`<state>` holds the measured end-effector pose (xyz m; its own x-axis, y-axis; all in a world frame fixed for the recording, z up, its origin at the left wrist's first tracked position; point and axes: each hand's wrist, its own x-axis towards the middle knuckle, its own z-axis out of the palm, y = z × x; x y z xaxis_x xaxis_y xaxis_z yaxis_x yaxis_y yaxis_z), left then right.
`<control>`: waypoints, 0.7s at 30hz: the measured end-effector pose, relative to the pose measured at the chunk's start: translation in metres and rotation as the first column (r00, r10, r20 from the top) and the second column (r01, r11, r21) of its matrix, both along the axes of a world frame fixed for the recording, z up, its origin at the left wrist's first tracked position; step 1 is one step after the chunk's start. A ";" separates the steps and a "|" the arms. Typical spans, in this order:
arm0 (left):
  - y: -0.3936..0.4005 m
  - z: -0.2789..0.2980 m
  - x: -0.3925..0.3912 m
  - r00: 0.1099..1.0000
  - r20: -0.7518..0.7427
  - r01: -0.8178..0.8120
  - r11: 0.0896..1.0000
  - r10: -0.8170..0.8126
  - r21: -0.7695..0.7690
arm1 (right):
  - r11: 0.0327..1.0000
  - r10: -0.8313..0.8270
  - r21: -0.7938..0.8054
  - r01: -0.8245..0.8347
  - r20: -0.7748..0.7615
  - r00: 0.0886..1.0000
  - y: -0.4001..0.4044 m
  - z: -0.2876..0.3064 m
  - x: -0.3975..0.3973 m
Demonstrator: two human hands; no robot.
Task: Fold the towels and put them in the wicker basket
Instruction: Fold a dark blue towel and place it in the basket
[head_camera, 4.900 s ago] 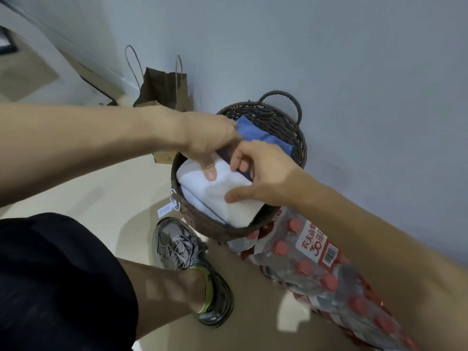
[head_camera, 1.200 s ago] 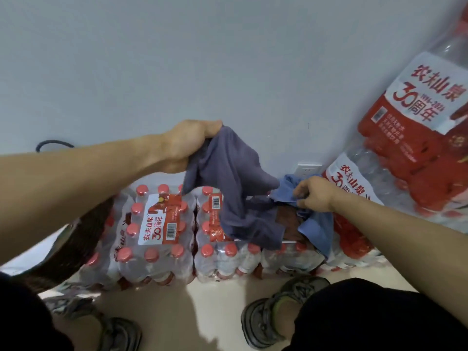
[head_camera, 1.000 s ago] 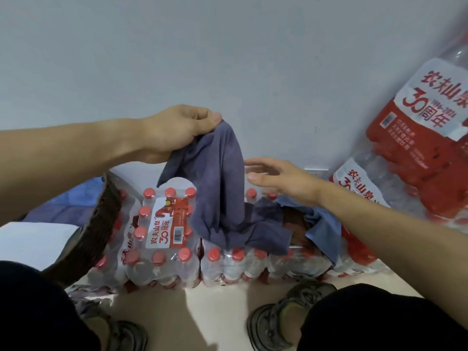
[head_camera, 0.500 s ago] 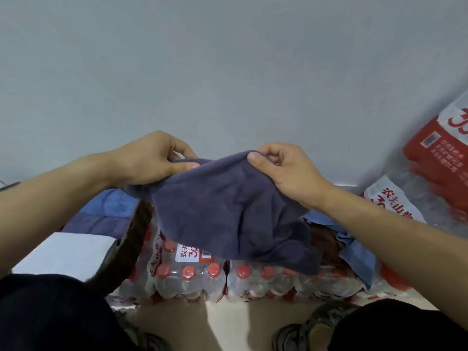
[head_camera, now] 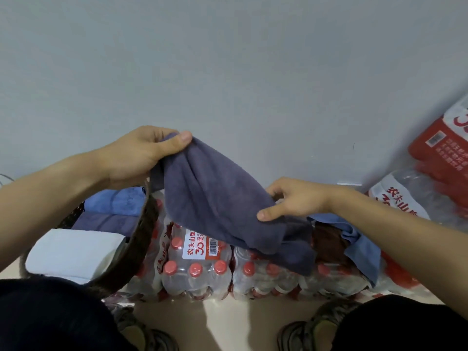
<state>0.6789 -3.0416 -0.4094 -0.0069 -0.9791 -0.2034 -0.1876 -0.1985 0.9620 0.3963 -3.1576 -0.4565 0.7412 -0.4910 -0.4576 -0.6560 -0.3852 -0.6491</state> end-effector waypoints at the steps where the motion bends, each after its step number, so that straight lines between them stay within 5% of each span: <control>1: 0.000 0.001 -0.001 0.999 0.020 -0.051 0.999 0.051 -0.012 | 0.999 -0.042 0.033 0.041 0.021 0.999 0.001 0.000 0.000; 6: -0.005 0.000 0.002 0.935 0.276 -0.208 0.974 0.224 -0.086 | 0.921 -0.384 0.200 0.333 0.340 0.859 0.004 0.009 0.003; 10: -0.006 -0.009 -0.005 0.926 0.375 0.018 0.996 -0.051 0.092 | 0.884 -0.459 0.348 0.311 0.523 0.718 0.014 0.019 0.018; 13: -0.007 -0.014 -0.025 0.904 0.348 0.238 0.968 -0.249 0.075 | 0.893 -0.421 0.389 0.226 0.546 0.725 0.027 0.018 0.035; 16: -0.016 -0.018 -0.043 0.816 0.542 0.272 0.961 -0.202 -0.053 | 0.865 -0.413 0.485 0.132 0.538 0.735 0.030 0.013 0.043; 19: -0.024 -0.025 -0.043 0.760 0.642 0.209 0.974 -0.104 -0.090 | 0.850 -0.491 0.458 0.261 0.505 0.710 0.020 -0.004 0.037; 21: -0.025 -0.033 -0.036 0.742 0.666 0.161 0.985 -0.074 -0.069 | 0.882 -0.470 0.267 0.388 0.441 0.764 0.010 -0.029 0.020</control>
